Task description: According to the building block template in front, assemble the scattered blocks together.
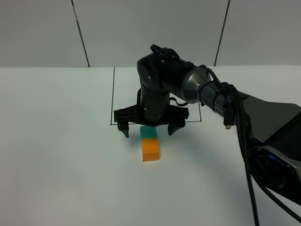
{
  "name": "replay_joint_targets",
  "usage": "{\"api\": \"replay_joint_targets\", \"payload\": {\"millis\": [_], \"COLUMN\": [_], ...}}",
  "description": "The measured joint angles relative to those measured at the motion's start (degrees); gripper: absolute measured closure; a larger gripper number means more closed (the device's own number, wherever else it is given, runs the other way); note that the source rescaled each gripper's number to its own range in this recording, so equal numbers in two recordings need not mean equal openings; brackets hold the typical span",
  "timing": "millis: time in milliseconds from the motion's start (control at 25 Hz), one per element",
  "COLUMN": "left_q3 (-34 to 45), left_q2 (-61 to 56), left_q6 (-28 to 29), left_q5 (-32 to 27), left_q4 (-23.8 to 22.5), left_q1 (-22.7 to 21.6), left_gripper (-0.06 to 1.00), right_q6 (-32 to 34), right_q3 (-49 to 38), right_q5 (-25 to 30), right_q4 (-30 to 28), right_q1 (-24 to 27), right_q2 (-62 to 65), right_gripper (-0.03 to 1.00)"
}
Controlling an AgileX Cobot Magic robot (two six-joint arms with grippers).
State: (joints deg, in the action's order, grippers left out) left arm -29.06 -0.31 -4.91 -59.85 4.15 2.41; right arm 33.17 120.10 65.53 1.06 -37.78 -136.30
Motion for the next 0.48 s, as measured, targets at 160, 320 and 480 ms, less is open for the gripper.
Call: {"api": "replay_joint_targets", "payload": {"millis": [160,320,480], "left_q3": [0.0,0.0,0.0], "left_q2": [0.0,0.0,0.0], "left_q6": [0.0,0.0,0.0], "left_q5": [0.0,0.0,0.0], "left_q4": [0.0,0.0,0.0], "left_q1": [0.0,0.0,0.0], "left_gripper": [0.48,0.48,0.48], "right_q6": [-4.07,-9.78,-14.87], "right_q3": [0.0,0.0,0.0], "right_q5": [1.81,3.65,3.9], "right_q4": [-2.23,-6.67,-8.93], "right_q1": [0.52,1.06,2.89], "right_q2": [4.38,8.16,11.32], "right_gripper": [-0.03,-0.03,-0.03]}}
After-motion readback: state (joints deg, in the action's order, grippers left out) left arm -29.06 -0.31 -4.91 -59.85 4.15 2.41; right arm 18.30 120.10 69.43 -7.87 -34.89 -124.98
